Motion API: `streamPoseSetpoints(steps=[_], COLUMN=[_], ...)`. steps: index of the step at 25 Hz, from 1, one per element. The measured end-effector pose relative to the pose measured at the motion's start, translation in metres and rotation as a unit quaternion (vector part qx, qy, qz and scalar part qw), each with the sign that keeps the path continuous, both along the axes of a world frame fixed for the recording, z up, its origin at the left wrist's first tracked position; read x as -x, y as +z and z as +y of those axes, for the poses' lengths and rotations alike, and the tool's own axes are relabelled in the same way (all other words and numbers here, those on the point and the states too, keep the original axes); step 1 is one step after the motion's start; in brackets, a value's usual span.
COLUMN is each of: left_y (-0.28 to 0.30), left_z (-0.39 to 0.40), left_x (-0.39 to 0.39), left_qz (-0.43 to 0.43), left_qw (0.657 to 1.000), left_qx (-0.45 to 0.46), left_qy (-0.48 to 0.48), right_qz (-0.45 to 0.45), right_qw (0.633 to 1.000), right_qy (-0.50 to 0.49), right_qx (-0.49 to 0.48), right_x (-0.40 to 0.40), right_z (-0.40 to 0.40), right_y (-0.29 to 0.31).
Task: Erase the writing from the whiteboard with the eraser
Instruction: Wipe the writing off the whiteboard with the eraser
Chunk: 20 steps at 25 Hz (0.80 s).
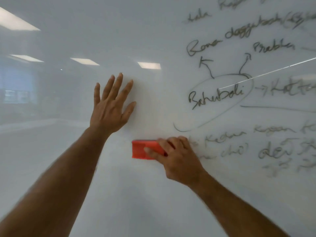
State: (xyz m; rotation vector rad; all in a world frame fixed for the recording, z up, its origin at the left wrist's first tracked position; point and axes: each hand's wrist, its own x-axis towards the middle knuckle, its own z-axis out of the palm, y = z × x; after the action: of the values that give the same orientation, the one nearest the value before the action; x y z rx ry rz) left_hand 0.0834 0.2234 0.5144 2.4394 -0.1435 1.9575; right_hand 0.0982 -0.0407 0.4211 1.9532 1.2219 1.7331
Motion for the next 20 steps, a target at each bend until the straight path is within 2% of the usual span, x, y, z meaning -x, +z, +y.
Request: streamPoseSetpoints(steps=[3, 6, 8, 10, 12, 14, 17, 20], left_y=[0.015, 0.019, 0.018, 0.016, 0.016, 0.018, 0.029, 0.038], left_z=[-0.009, -0.012, -0.018, -0.029, -0.042, -0.055, -0.074, -0.09], left_x=[0.006, 0.005, 0.001, -0.006, -0.014, -0.021, -0.03, -0.036], left_qz=[-0.015, -0.012, -0.013, -0.015, -0.016, -0.016, -0.018, -0.02], left_qw=[0.999, 1.0, 0.999, 0.999, 0.999, 0.999, 0.998, 0.999], left_qx=[0.024, 0.018, 0.033, 0.041, 0.039, 0.043, 0.054, 0.031], left_qy=[-0.018, -0.022, -0.028, -0.033, -0.033, -0.021, -0.013, -0.016], right_qz=[-0.017, 0.001, 0.003, 0.008, 0.009, -0.001, -0.034, -0.062], right_qw=[0.988, 0.964, 0.976, 0.997, 0.997, 0.992, 0.988, 0.996], right_qy=[0.001, -0.002, 0.006, -0.014, -0.059, -0.077, -0.078, -0.056], right_qx=[-0.154, -0.267, -0.216, -0.075, 0.043, 0.103, 0.127, 0.041], right_x=[0.0, 0.001, 0.002, 0.003, 0.0, -0.006, -0.013, -0.018], right_z=[-0.019, -0.015, -0.01, -0.019, -0.047, -0.08, -0.111, -0.127], right_y=[0.072, 0.089, 0.059, 0.008, -0.036, -0.058, -0.049, 0.004])
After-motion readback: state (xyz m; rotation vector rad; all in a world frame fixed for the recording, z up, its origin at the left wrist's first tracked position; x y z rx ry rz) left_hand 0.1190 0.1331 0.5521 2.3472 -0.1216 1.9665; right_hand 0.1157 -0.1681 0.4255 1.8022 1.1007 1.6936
